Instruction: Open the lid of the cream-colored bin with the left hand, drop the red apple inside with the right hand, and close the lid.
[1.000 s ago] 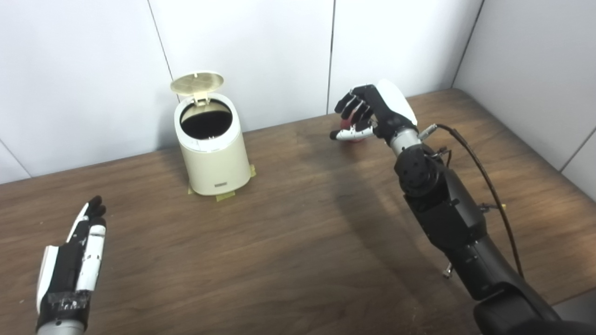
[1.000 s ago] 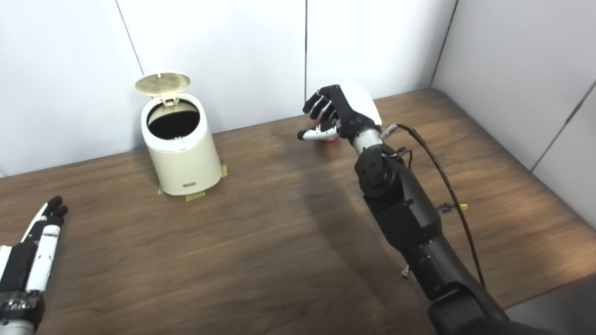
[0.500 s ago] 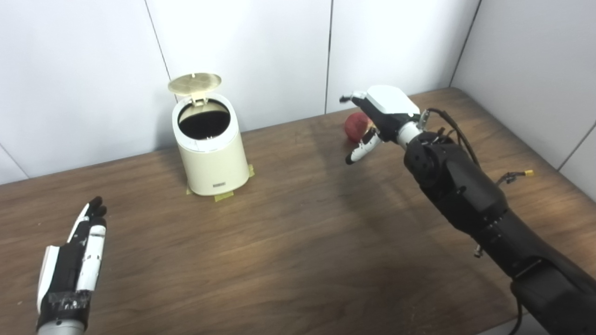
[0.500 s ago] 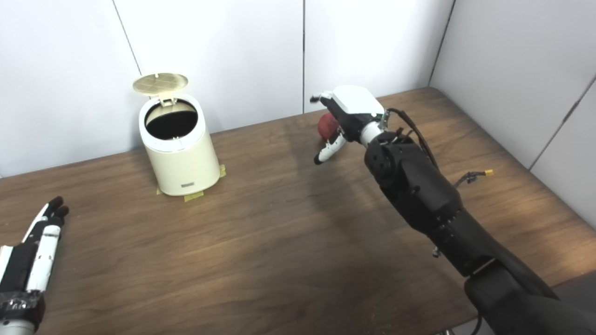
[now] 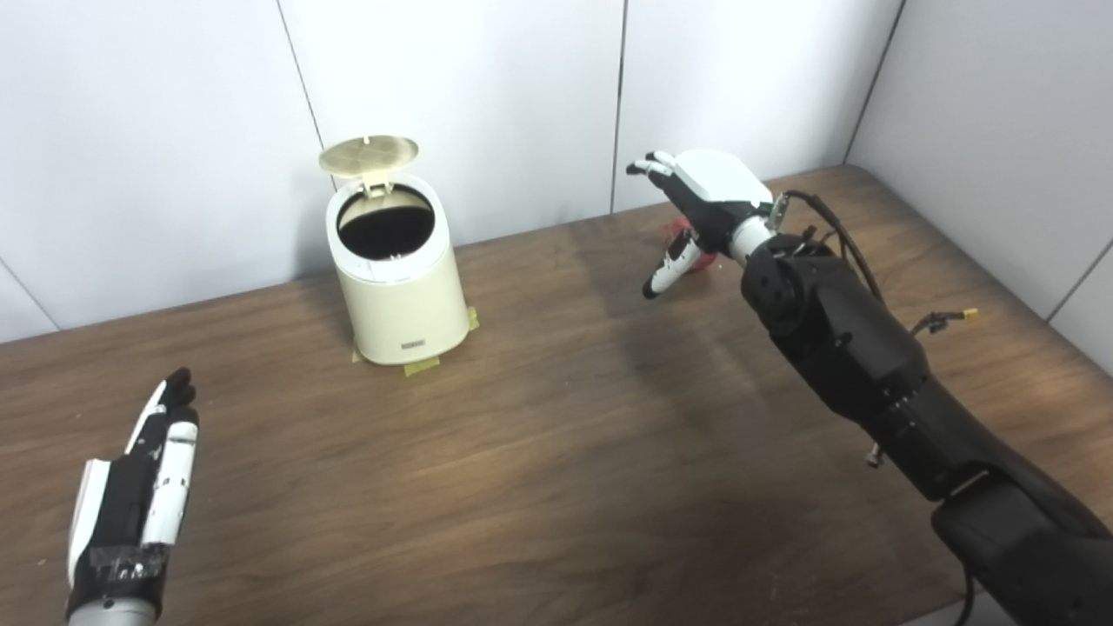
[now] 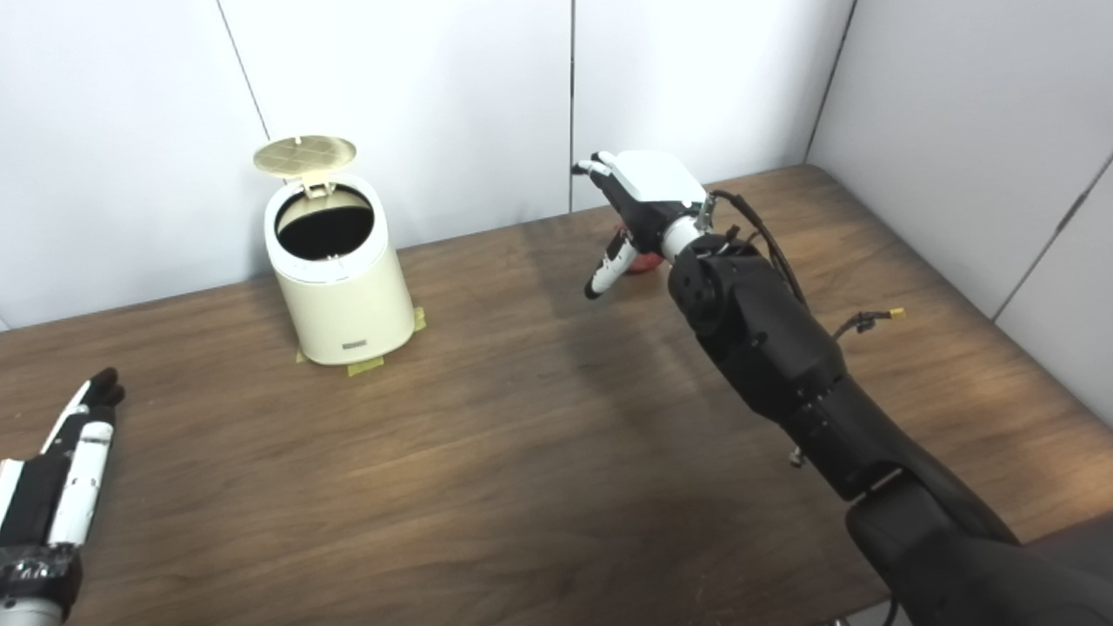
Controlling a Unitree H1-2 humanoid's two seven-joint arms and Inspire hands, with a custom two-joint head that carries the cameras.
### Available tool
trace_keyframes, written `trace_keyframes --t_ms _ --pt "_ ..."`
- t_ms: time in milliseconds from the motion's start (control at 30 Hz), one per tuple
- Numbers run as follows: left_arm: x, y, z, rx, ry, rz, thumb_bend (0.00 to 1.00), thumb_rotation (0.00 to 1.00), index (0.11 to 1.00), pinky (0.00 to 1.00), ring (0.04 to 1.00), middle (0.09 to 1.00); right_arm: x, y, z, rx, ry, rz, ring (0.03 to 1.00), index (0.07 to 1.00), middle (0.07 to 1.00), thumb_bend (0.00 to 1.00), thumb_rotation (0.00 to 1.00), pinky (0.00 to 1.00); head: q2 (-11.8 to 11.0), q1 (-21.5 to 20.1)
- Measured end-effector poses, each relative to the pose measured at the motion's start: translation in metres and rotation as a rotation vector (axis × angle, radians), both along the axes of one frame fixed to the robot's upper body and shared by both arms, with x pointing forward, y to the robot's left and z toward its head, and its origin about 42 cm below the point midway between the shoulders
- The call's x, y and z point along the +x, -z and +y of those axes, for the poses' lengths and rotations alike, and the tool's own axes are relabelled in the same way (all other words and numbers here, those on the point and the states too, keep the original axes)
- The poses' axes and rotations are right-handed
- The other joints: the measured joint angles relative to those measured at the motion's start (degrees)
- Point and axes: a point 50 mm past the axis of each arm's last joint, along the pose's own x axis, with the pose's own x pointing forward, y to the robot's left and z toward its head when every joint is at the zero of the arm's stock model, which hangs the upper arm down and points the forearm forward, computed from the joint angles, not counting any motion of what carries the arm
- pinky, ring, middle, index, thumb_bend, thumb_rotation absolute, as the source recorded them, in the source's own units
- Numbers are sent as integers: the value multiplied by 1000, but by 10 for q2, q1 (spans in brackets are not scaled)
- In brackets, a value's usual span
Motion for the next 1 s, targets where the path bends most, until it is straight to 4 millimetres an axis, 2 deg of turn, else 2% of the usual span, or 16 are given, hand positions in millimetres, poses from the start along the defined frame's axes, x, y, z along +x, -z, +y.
trace_keyframes --t_ms 200,367,500,667,733,900,1000 --pt "0 0 0 3 1 1 294 969 979 1000 987 962 15 -1 -6 -31 21 47 900 820 891 1000 156 788 1 1" --pt "0 0 0 2 1 1 296 964 979 997 980 960 32 -17 -17 -85 51 62 875 817 874 1000 123 780 2 0" --pt "0 0 0 1 1 1 301 979 983 1000 993 966 37 -23 -22 -100 65 60 843 815 856 1000 106 722 1 -2" --pt "0 0 0 2 1 1 307 981 982 1000 989 966 38 -12 -29 -94 90 115 844 824 870 1000 103 688 1 -2" --pt "0 0 0 3 1 1 309 980 978 1000 984 960 39 -9 -31 -77 96 128 856 823 875 1000 103 706 2 -1" --pt "0 0 1 7 1 1 304 982 982 999 981 961 41 8 -41 -71 129 166 765 798 804 1000 143 667 4 -1" --pt "0 0 2 10 0 1 303 980 981 1000 981 957 39 13 -42 -80 124 149 747 790 773 1000 133 662 5 -2"
